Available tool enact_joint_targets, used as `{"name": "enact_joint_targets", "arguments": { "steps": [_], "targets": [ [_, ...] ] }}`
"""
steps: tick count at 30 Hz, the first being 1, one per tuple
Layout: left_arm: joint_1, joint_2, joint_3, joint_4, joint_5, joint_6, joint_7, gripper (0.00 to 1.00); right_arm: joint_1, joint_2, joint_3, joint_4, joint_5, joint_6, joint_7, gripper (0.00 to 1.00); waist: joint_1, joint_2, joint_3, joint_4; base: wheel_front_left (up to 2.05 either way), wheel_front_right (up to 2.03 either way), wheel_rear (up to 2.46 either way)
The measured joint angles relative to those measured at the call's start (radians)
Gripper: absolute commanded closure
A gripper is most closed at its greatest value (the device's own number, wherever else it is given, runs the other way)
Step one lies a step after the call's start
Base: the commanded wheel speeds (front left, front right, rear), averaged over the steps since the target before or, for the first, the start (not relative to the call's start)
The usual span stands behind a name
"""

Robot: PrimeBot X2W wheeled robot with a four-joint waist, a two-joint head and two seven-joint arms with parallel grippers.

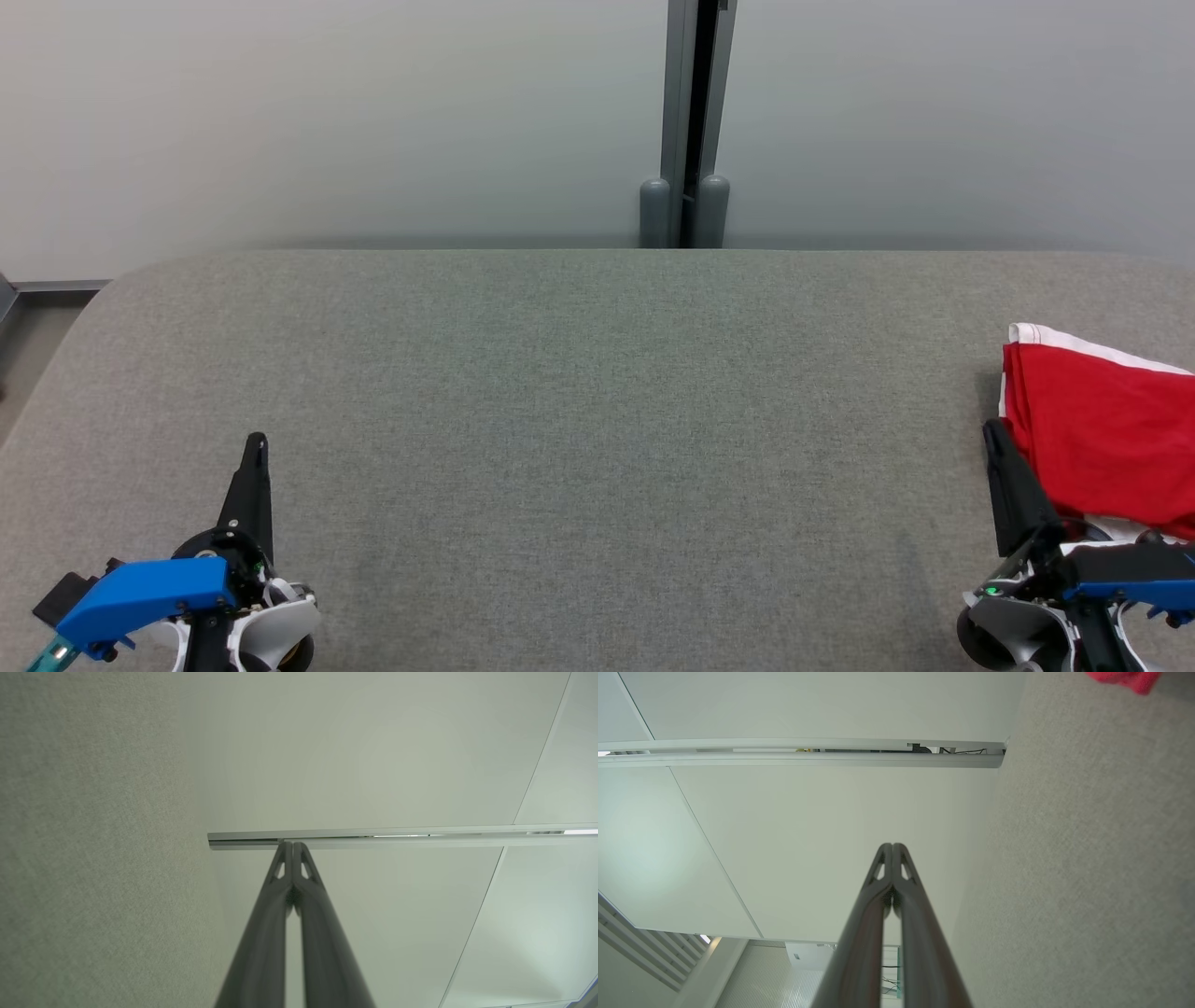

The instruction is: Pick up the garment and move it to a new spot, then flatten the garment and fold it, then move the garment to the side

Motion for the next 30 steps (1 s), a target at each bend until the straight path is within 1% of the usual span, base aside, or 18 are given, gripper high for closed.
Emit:
{"name": "enact_joint_targets", "arguments": {
  "steps": [30],
  "targets": [
    [0.000,0.000,0.000,0.000,0.000,0.000,0.000,1.00,0.000,0.000,0.000,0.000,0.000,0.000,0.000,1.00,0.0000,-0.0001,0.000,0.000,0.00,0.00,0.00]
  ]
}}
